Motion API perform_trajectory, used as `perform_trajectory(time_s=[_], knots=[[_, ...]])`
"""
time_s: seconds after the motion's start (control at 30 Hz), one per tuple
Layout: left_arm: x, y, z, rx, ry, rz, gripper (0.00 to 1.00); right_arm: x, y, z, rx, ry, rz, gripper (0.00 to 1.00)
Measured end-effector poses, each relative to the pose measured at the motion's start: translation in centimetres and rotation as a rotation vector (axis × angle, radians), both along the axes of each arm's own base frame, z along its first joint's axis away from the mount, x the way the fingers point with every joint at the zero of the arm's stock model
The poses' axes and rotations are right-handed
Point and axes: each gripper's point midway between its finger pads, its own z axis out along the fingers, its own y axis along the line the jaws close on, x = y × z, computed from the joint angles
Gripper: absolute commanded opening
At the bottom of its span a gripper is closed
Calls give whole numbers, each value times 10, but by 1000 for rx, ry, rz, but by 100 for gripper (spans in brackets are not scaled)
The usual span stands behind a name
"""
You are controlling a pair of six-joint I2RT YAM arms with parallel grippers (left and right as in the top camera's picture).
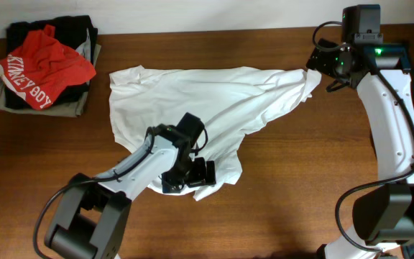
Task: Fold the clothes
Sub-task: 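Grasp the T-shirt's lower left corner with the left gripper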
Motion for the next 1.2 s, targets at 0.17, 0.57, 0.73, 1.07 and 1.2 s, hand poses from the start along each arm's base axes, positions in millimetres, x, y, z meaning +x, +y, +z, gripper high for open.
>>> perform_trajectory(time_s=[0.17,0.57,0.73,1.07,1.2], knots=[[-9,5,-12,12,19,26,99,-2,1,-2,4,9,3,99],[-14,9,-7,10,12,-47,96,-4,1,-4,5,23,2,99],[-14,5,24,-28,-98,-137,97,-1,1,-16,6,52,2,99],[-29,-13,20,-56,-93,-271,97,-3,4,-48,25,142,11,99],[-36,-14,6,-43,-36,-280,96,-3,4,-48,26,144,11,99]])
